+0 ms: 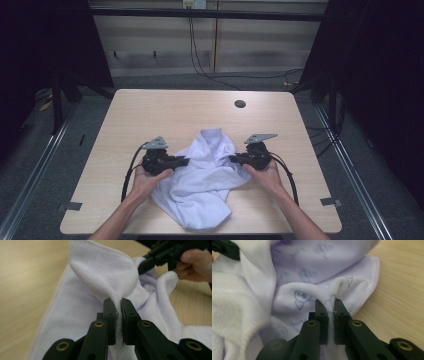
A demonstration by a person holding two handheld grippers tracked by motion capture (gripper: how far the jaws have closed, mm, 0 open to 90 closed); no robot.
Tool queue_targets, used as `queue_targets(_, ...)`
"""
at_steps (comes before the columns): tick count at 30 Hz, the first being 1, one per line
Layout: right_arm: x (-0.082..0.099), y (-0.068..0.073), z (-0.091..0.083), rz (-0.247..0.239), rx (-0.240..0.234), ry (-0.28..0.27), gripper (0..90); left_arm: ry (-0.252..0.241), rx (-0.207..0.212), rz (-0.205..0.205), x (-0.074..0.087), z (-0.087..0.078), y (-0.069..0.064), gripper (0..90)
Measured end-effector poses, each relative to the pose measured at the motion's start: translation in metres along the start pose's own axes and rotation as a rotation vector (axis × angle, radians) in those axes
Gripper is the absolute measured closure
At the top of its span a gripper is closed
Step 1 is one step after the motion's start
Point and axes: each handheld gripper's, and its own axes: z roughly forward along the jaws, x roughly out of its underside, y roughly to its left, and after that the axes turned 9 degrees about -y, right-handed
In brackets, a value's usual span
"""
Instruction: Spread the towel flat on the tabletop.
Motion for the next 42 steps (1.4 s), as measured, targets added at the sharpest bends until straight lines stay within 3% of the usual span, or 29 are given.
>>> queue_targets(6, -0.012, -0.018, -0.031, 0.088, 0.069, -0.079, 85.3, -0.137, -0.038, -0.078, -0.009, -0.035, 0.015, 84.2)
queue_targets(12, -0.032, -0.029, -0.065, 0.123, 0.120, -0.154, 85.8, -0.239, -0.083, -0.057, -0.028, -0.064, 0.017, 84.4)
queue_targets(15, -0.048, -0.032, -0.084, 0.119, 0.122, -0.210, 85.7, -0.279, -0.078, -0.045, -0.038, -0.074, 0.013, 84.4)
queue_targets(19, -0.072, -0.025, -0.100, 0.078, 0.126, -0.266, 85.8, -0.348, -0.058, -0.028, -0.061, -0.082, 0.004, 84.5)
queue_targets(24, -0.106, -0.019, -0.118, 0.052, 0.109, -0.342, 86.0, -0.381, -0.099, 0.032, -0.095, -0.092, 0.001, 84.5)
queue_targets(26, -0.118, -0.017, -0.120, 0.040, 0.110, -0.352, 85.9, -0.383, -0.122, 0.057, -0.109, -0.094, 0.003, 84.5)
queue_targets(31, -0.148, -0.023, -0.115, 0.031, 0.120, -0.366, 85.9, -0.379, -0.140, 0.067, -0.129, -0.094, 0.015, 84.3)
queue_targets(36, -0.175, -0.033, -0.107, 0.024, 0.106, -0.392, 85.5, -0.389, -0.164, 0.053, -0.146, -0.097, 0.025, 84.3)
queue_targets(38, -0.185, -0.036, -0.103, 0.021, 0.125, -0.390, 85.5, -0.395, -0.199, 0.074, -0.154, -0.098, 0.024, 84.3)
queue_targets(42, -0.208, -0.039, -0.102, 0.008, 0.131, -0.420, 85.6, -0.420, -0.229, 0.090, -0.172, -0.104, 0.020, 84.3)
